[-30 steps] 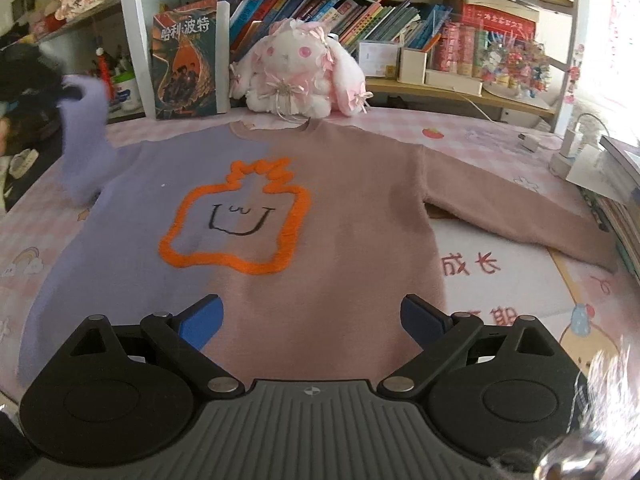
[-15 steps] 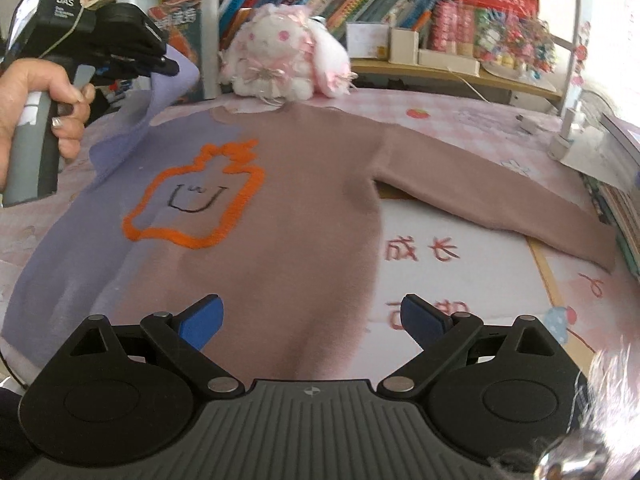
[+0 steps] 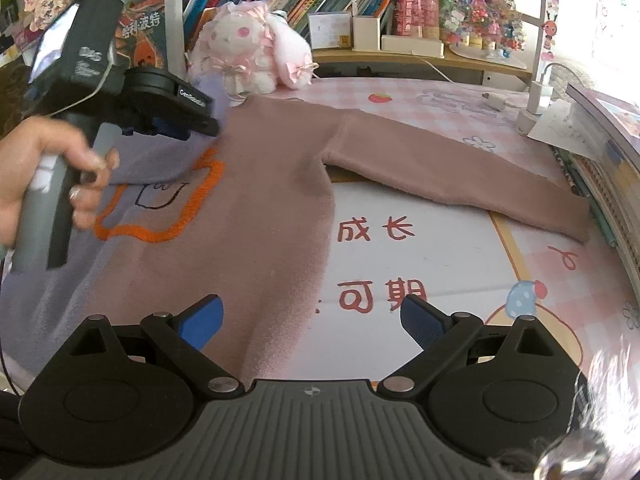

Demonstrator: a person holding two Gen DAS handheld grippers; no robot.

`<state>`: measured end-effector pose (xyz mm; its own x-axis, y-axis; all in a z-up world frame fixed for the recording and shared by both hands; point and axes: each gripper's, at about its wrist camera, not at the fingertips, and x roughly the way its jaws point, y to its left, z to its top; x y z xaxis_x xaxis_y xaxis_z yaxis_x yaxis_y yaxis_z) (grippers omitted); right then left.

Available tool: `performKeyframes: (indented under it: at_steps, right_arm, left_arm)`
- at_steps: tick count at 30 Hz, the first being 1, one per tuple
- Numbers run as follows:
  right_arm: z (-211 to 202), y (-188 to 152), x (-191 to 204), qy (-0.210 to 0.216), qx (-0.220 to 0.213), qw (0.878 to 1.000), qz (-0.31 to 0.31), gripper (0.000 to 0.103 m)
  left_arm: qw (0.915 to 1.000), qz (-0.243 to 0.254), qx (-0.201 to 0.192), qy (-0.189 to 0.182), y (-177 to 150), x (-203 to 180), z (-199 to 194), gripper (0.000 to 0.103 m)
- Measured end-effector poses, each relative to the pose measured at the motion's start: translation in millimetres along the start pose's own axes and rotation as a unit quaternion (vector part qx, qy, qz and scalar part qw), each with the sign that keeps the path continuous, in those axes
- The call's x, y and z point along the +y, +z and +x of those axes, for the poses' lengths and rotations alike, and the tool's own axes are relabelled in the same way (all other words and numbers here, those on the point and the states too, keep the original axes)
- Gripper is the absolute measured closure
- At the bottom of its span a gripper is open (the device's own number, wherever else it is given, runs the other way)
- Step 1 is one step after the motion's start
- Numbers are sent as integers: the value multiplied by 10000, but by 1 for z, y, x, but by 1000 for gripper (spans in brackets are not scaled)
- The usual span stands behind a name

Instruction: Fold clothes

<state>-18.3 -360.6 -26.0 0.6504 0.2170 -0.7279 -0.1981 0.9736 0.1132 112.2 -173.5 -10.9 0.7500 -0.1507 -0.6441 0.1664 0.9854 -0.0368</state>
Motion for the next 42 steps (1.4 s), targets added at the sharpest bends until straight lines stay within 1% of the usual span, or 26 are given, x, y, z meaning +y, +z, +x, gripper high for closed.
performKeyframes:
  at_steps: [2, 3, 5, 8, 10, 12, 14, 15, 18, 24, 27, 28, 29, 30, 31, 32, 33, 34, 35, 37, 39, 42]
  right_arm:
    - [2, 1, 3, 89, 14, 10000, -39, 7]
    - [3, 2, 5, 147, 24, 9999, -73, 7]
    - [7, 4, 11, 260, 66, 9995, -140, 7]
    - [12, 4, 17, 306, 134, 9993, -176, 9]
    - [15, 4, 20, 200, 162, 9996, -141, 10]
    - [17, 3, 23, 94, 190, 9997, -106, 14]
    - [20, 3, 25, -12, 230, 9997, -38, 23]
    - [21, 2, 25, -65, 263, 9996, 33, 24]
    - [23, 1, 24, -232, 364, 9988, 221, 30]
    - [22, -4, 28, -440, 568, 9959, 552, 42]
    - [22, -7, 34, -484, 676, 9946, 614, 51]
    - [22, -8, 36, -523, 686, 9943, 627, 54]
    - [22, -8, 38, -559, 690, 9940, 641, 57]
    - [22, -8, 39, -584, 688, 9937, 663, 60]
    - [21, -8, 40, -609, 680, 9934, 688, 66]
    - [21, -8, 41, -623, 667, 9933, 711, 73]
    - [21, -7, 42, -633, 650, 9932, 731, 77]
    - [22, -7, 43, -605, 640, 9932, 767, 86]
    - [22, -6, 43, -558, 634, 9931, 811, 88]
    - [24, -4, 49, -521, 640, 9936, 775, 89]
    - [27, -2, 56, -464, 652, 9945, 673, 90]
    - [33, 2, 71, -272, 682, 9965, 398, 90]
  left_arm:
    - [9995, 286, -110, 30, -9, 1, -20, 46]
    - [9991, 400, -124, 113, -14, 5, -29, 46]
    - [9972, 567, -62, 478, -27, 19, -45, 46]
    - [9918, 577, 130, 1130, -50, 49, -66, 46]
    - [9873, 373, 293, 1516, -67, 74, -80, 46]
    - [9823, 77, 464, 1815, -81, 99, -90, 46]
    - [9764, -240, 623, 2055, -94, 124, -99, 46]
    - [9746, -381, 655, 2108, -97, 134, -103, 46]
    - [9728, -704, 679, 2099, -103, 157, -107, 46]
    - [9720, -1339, 781, 1768, -108, 191, -103, 46]
    - [9720, -1552, 838, 1554, -114, 201, -102, 49]
    - [9724, -1613, 820, 1474, -116, 204, -103, 51]
    - [9729, -1662, 788, 1401, -117, 205, -104, 58]
    - [9740, -1691, 759, 1302, -116, 206, -104, 68]
    - [9753, -1716, 756, 1170, -116, 207, -103, 93]
    - [9763, -1744, 769, 1027, -115, 208, -103, 98]
    - [9768, -1740, 767, 985, -115, 208, -103, 99]
    - [9773, -1710, 737, 1011, -114, 208, -104, 99]
    - [9773, -1713, 682, 1046, -114, 209, -106, 99]
    - [9748, -1861, 590, 1082, -114, 216, -110, 99]
    - [9714, -1994, 590, 1145, -113, 227, -113, 99]
    - [9671, -2057, 633, 1357, -116, 245, -117, 99]
